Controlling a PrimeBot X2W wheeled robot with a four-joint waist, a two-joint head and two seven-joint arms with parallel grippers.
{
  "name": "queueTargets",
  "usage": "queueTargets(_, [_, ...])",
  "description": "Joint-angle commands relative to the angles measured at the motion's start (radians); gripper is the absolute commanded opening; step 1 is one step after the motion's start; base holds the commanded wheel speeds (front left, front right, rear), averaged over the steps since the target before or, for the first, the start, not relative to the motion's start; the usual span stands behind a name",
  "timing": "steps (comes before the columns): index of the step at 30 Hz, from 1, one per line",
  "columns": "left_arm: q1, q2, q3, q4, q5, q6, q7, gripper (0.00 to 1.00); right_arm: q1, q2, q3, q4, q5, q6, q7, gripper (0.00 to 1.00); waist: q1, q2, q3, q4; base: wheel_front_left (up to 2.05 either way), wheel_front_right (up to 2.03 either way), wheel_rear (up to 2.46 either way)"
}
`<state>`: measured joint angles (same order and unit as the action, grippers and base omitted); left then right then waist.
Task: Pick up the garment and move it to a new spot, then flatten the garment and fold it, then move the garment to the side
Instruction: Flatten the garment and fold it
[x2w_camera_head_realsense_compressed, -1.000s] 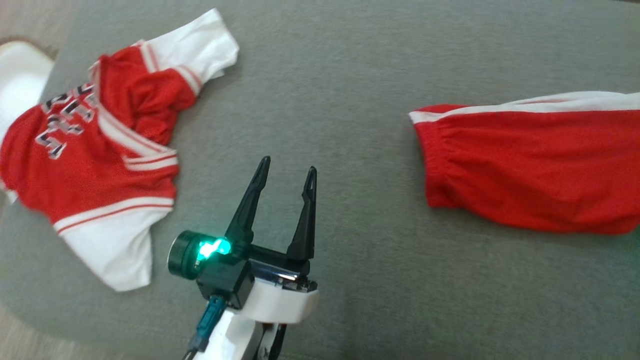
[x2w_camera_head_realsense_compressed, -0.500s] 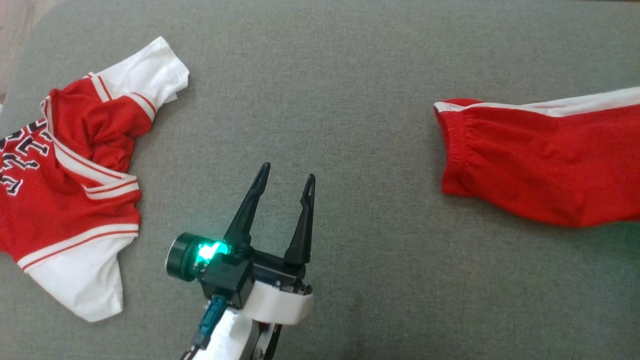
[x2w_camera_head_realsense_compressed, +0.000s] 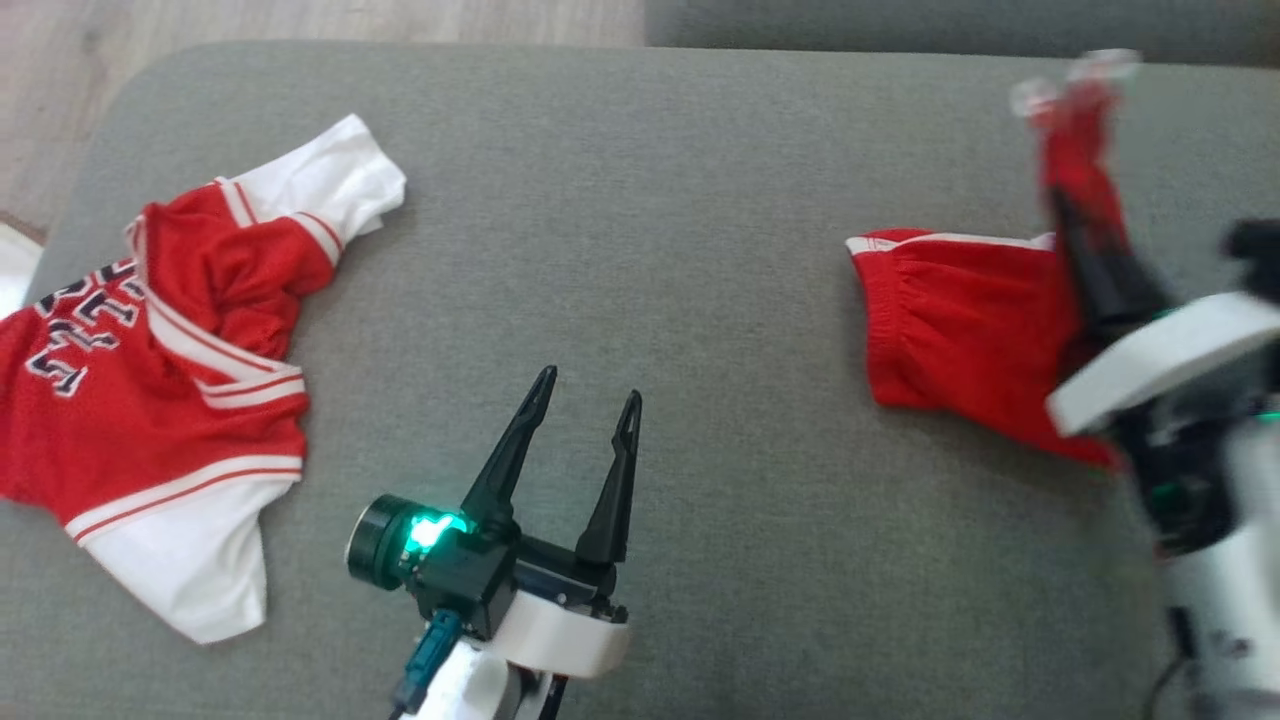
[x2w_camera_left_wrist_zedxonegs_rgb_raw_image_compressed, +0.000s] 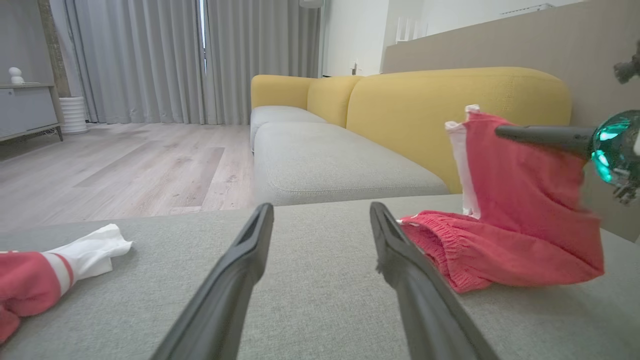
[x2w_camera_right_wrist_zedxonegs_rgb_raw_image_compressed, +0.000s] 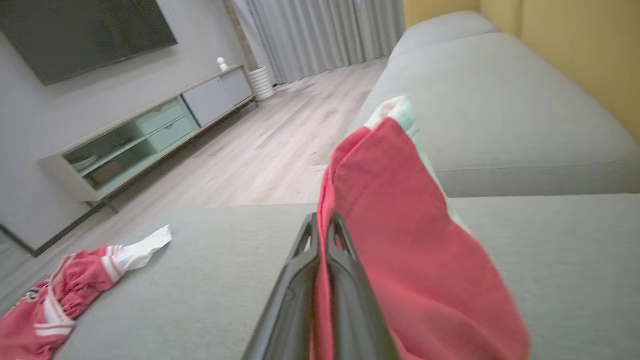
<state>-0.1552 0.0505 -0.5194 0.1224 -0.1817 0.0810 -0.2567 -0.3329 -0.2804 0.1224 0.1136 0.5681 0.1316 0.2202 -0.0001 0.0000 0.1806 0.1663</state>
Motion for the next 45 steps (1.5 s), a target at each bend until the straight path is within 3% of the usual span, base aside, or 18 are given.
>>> queueTargets(1, [-0.005,0.000,0.024,-0.026,-0.004,-0.003,-0.005,1.00,0.003,0.012,0.040,-0.030,-0.012,-0.001,-0.012,0.00,0.0001,0.0000,-0.006,0.011,0.00,0.00,0.00])
queueTargets(4, [-0.004,0.000,0.017,-0.020,-0.007,-0.007,-0.005,1.00,0.008,0.064,0.112,0.032,-0.021,-0.001,-0.023,0.04,0.0001,0.0000,-0.014,0.023,0.00,0.00,0.00])
queueTargets(5, [-0.003,0.000,0.014,-0.018,-0.008,-0.007,-0.005,1.00,0.009,0.078,0.129,0.060,-0.027,-0.001,-0.029,0.26,0.0001,0.0000,-0.017,0.027,0.00,0.00,0.00])
queueTargets(6, [-0.003,0.000,0.011,-0.016,-0.010,-0.006,-0.005,1.00,0.010,0.092,0.141,0.087,-0.032,-0.001,-0.040,1.00,0.0001,0.0000,-0.022,0.030,0.00,0.00,0.00])
queueTargets(12, [0.010,0.000,0.008,-0.009,-0.020,0.001,-0.005,1.00,0.052,0.124,0.196,0.131,0.010,-0.001,-0.149,1.00,0.0001,0.0000,-0.061,0.035,0.00,0.00,0.00])
queueTargets(18, [0.053,0.000,0.034,-0.017,-0.026,0.012,-0.005,1.00,0.139,0.062,0.167,0.093,0.000,-0.001,-0.266,1.00,0.0001,0.0000,-0.112,0.017,0.00,0.00,0.00])
queueTargets(26, [0.158,0.003,0.134,-0.047,-0.016,0.049,-0.005,1.00,0.298,-0.025,0.056,0.067,-0.123,-0.001,-0.449,1.00,0.0001,0.0000,-0.190,-0.037,0.00,0.00,0.00])
queueTargets(34, [0.260,0.021,0.227,-0.061,0.022,0.063,-0.005,1.00,0.402,0.031,-0.015,0.053,-0.225,-0.001,-0.481,1.00,0.0001,0.0000,-0.233,-0.072,0.00,0.00,0.00])
queueTargets(45, [0.300,0.011,0.269,-0.078,0.043,0.004,-0.005,1.00,0.463,0.092,-0.065,-0.017,-0.341,-0.001,-0.482,1.00,0.0001,0.0000,-0.248,-0.077,0.00,0.00,0.00])
